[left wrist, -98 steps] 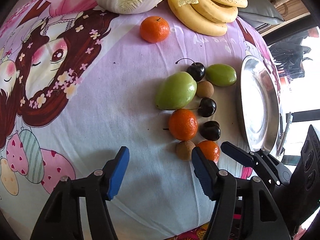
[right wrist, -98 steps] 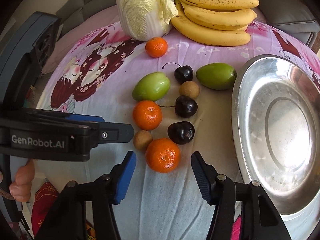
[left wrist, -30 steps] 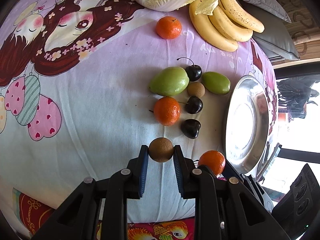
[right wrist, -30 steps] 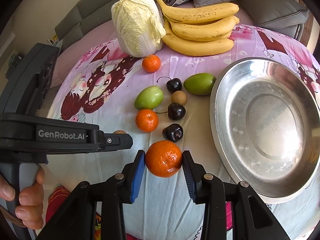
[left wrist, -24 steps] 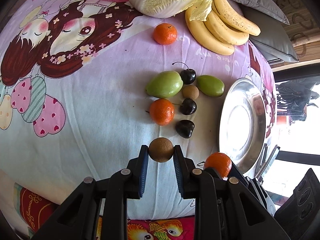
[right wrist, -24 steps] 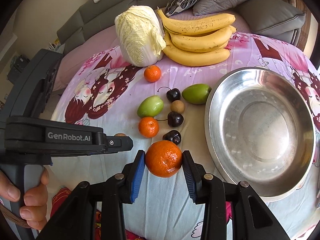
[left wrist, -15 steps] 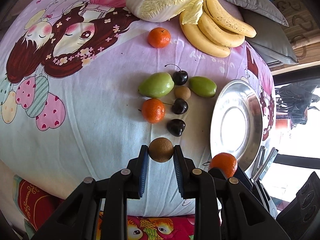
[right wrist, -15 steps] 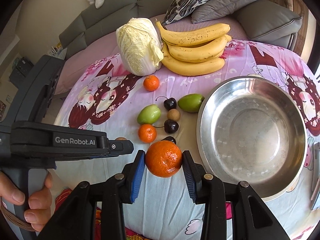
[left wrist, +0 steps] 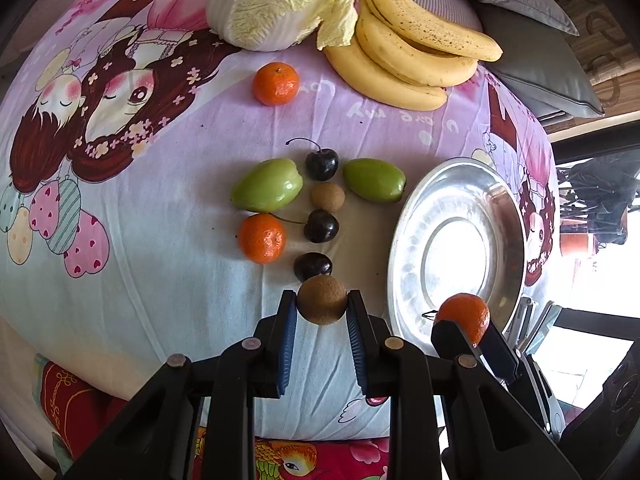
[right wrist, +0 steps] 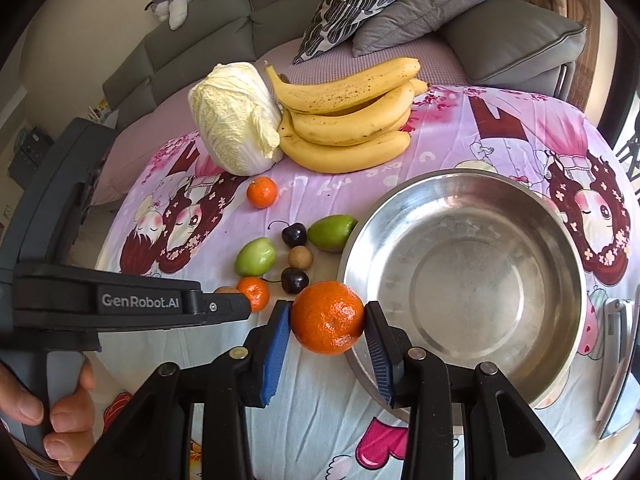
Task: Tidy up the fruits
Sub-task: 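Lift both held fruits and carry them over the steel bowl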
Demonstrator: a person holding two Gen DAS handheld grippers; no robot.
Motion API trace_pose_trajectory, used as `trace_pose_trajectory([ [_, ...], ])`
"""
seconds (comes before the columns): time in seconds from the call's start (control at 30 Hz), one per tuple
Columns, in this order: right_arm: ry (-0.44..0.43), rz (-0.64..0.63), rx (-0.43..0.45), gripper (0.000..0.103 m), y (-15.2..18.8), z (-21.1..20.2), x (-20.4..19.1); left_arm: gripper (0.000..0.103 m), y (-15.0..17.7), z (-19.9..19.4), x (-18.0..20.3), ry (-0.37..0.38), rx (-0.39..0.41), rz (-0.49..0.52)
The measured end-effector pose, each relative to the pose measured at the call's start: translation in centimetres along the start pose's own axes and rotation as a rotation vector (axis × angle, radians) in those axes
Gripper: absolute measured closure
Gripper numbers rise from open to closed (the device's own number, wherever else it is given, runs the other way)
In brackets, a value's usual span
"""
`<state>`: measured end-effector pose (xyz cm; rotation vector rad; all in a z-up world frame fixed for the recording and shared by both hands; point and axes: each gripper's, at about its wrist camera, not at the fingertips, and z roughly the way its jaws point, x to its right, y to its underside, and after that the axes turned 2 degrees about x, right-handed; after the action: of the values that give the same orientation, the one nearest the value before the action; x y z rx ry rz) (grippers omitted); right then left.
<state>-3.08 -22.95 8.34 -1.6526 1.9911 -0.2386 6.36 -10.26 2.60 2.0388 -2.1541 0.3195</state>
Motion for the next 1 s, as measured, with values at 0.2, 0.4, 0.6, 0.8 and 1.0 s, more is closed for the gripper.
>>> trace_pose_trajectory([
  [0.2, 0.044, 0.038, 0.019, 0.063, -1.2, -0.6, 3.6, 0.077, -1.1, 0.0, 3.6, -0.006, 0.009, 0.064],
  [0.4, 0.091, 0.077, 0.026, 0.063, -1.9, -1.0, 7.2, 0.077, -2.1, 0.4, 7.8, -0.043, 0.015, 0.157],
  [0.6, 0.132, 0.109, 0.027, 0.063, -2.5, -1.3, 10.0, 0.077, -2.0, 1.0, 11.7, -0.060, 0.015, 0.242],
  [0.8, 0.157, 0.121, 0.027, 0.063, -2.9, -1.4, 11.8, 0.077, -2.1, 2.2, 14.2, -0.065, 0.015, 0.279],
  [1.0, 0.169, 0.136, -0.006, 0.063, -2.5, -0.2, 13.0, 0.077, -1.9, 4.7, 14.9, -0.078, -0.025, 0.282],
])
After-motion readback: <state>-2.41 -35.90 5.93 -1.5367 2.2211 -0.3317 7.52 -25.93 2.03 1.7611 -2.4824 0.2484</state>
